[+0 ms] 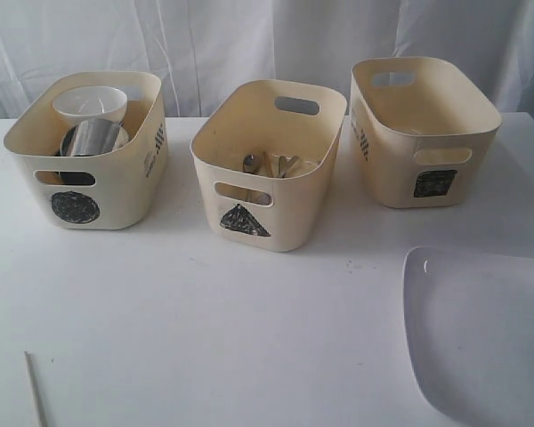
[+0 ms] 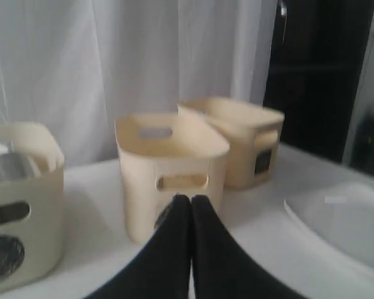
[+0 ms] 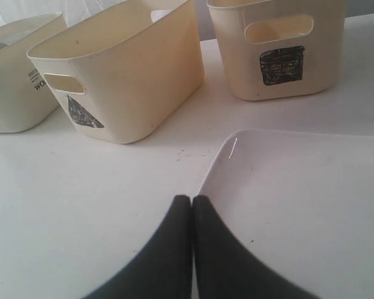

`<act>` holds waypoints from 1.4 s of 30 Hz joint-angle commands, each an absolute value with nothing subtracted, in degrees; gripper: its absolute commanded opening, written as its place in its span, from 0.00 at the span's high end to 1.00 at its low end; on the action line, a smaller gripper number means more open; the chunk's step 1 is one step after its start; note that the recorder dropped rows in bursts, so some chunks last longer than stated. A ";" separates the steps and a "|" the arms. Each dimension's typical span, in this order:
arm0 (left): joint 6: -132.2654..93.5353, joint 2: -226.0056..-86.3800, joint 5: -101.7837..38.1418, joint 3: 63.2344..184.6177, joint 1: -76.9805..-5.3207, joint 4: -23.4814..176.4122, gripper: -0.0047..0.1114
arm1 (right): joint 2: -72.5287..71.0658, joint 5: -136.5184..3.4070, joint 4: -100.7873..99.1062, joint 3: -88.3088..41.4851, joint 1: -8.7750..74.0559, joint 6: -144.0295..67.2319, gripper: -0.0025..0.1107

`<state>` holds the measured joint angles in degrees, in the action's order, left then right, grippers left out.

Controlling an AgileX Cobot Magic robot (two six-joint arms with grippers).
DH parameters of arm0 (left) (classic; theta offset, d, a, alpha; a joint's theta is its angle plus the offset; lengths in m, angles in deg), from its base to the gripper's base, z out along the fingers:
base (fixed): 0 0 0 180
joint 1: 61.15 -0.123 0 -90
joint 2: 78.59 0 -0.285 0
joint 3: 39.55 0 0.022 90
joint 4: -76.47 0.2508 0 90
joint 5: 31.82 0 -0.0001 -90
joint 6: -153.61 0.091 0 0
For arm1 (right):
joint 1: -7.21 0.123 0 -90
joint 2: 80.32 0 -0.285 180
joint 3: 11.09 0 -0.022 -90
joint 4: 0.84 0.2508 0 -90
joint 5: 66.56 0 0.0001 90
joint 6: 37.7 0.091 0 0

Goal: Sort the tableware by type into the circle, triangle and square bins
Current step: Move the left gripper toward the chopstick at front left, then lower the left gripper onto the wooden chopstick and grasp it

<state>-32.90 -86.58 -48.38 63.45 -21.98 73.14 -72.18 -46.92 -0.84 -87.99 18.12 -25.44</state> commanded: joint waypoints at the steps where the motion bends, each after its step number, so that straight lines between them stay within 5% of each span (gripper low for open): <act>1: -37.00 -86.38 -65.43 63.23 -21.80 72.41 0.96 | -72.53 -46.91 -0.84 -88.31 17.70 -25.50 0.98; 15: -40.26 -86.38 -85.22 63.23 -21.80 73.49 0.96 | -72.53 -46.91 -0.84 -88.31 17.70 -25.50 0.98; 18: -45.47 -86.38 -71.69 63.95 -21.80 73.49 0.96 | -72.53 -46.91 -0.84 -88.31 17.70 -25.50 0.98; 23: -43.91 -89.19 -29.45 80.32 -22.53 71.78 0.96 | -72.53 -46.91 -0.84 -88.31 17.70 -25.09 0.98; 30: -52.72 -115.18 13.12 106.12 -24.46 92.46 0.96 | -72.53 -46.91 -0.84 -88.31 17.70 -25.09 0.98; 37: -67.68 -140.28 12.96 107.98 -24.46 103.19 0.96 | -72.53 -46.91 -0.84 -88.31 17.70 -25.09 0.98; 42: -70.60 -145.70 6.34 107.98 -24.46 103.76 0.96 | -72.53 -46.91 -0.84 -88.31 17.70 -25.09 0.98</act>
